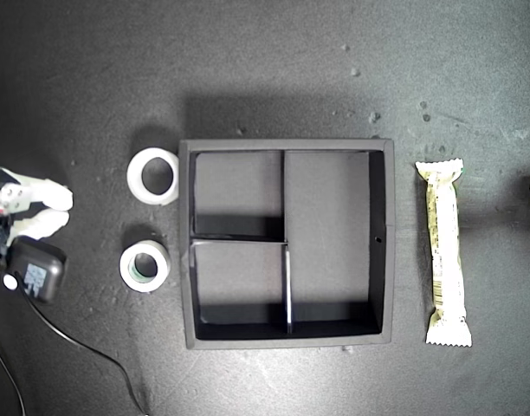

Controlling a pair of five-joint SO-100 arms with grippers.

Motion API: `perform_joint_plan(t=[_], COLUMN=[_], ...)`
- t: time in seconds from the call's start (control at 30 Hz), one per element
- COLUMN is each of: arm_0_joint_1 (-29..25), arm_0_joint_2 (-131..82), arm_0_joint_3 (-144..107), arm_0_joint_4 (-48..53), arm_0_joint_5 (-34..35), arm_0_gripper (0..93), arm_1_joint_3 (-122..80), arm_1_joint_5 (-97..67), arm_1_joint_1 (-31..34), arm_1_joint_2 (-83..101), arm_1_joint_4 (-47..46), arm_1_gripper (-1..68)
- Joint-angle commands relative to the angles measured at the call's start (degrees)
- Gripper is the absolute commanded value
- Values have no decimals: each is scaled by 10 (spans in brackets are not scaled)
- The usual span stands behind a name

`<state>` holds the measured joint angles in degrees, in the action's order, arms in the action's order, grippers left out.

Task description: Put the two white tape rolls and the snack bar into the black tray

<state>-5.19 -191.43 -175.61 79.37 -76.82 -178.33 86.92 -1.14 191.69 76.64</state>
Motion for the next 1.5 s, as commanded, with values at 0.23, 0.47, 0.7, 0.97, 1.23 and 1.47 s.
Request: perform_joint_plan(t=[0.23,0.47,0.7,0.97,1.23,1.47], arm_0_joint_1=[-5,-5,-5,-5,-5,-5], arm_0_joint_2=[-26,-26,-26,-26,-26,-26], arm_0_joint_3=[-42,-42,-42,-42,-42,-42], arm_0_joint_4=[6,6,6,6,6,6], arm_0_joint_5=[6,6,6,6,6,-64], arm_0_gripper=[17,17,17,17,17,17], arm_1_joint_3=[-7,-7,-7,-7,-7,-7], arm_1_joint_5=[-171,-171,-171,-171,-138,-134], arm_1_joint_1=[-11,-11,-11,-11,-11,-39], arm_1_joint_2=[3,3,3,3,3,3], arm_1_joint_4=[2,2,2,2,2,-2], arm_1_gripper=[43,43,43,43,43,69])
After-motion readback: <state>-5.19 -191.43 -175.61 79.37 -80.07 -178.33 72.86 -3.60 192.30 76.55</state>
